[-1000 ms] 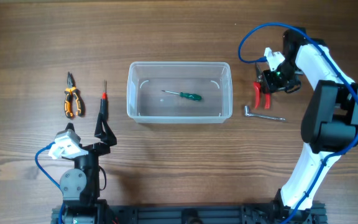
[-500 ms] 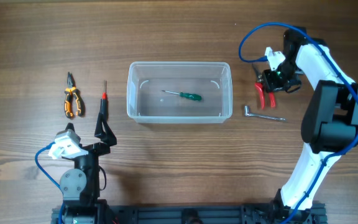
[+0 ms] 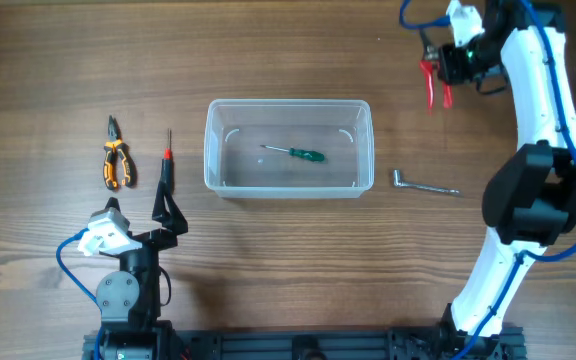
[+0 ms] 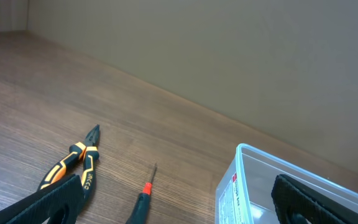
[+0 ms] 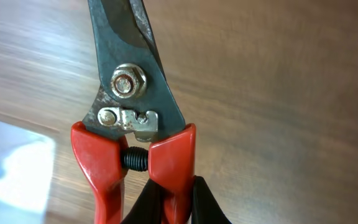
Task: Pack container
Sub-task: 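Lift the red snips and place them into the container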
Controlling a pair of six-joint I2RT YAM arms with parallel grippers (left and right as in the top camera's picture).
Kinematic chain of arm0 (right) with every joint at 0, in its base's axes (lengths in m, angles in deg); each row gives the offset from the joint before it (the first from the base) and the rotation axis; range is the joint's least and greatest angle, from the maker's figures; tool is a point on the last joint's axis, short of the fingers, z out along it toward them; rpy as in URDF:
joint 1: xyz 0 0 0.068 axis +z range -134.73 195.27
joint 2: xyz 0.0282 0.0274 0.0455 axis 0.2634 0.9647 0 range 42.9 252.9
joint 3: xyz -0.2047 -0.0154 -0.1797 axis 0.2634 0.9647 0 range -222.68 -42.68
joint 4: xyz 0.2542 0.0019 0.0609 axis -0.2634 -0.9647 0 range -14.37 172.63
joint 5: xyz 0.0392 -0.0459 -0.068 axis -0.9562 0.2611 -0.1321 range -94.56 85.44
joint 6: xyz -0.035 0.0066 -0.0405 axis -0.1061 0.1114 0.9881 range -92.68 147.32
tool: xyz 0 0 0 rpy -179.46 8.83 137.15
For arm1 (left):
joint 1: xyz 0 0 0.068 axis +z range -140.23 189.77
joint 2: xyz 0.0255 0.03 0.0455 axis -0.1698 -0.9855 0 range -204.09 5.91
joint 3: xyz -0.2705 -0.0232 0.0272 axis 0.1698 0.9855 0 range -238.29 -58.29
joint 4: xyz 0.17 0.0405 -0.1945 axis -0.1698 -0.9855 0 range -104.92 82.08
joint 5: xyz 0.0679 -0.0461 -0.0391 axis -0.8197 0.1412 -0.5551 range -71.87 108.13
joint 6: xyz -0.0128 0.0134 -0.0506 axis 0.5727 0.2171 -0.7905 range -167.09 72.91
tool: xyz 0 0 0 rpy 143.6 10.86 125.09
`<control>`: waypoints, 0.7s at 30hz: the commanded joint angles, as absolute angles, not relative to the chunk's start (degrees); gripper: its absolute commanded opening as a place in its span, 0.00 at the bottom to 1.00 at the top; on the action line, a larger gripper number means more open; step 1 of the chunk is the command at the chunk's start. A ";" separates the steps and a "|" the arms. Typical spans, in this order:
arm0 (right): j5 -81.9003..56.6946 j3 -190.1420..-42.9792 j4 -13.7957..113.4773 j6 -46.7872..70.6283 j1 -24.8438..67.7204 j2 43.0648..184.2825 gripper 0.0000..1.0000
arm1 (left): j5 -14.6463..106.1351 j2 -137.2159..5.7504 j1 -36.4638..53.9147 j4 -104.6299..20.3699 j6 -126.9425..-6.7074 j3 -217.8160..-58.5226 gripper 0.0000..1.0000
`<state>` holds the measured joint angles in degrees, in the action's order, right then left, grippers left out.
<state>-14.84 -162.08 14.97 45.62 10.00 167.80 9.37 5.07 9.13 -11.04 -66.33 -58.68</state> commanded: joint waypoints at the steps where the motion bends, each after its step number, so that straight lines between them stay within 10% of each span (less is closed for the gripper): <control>1: -20.90 -168.04 13.09 49.97 13.93 165.79 0.05 | 8.92 5.36 8.82 -11.17 -67.05 -58.63 1.00; 21: -14.73 -167.85 4.56 67.90 42.76 160.85 0.07 | 8.92 5.36 8.82 -11.17 -67.05 -58.63 1.00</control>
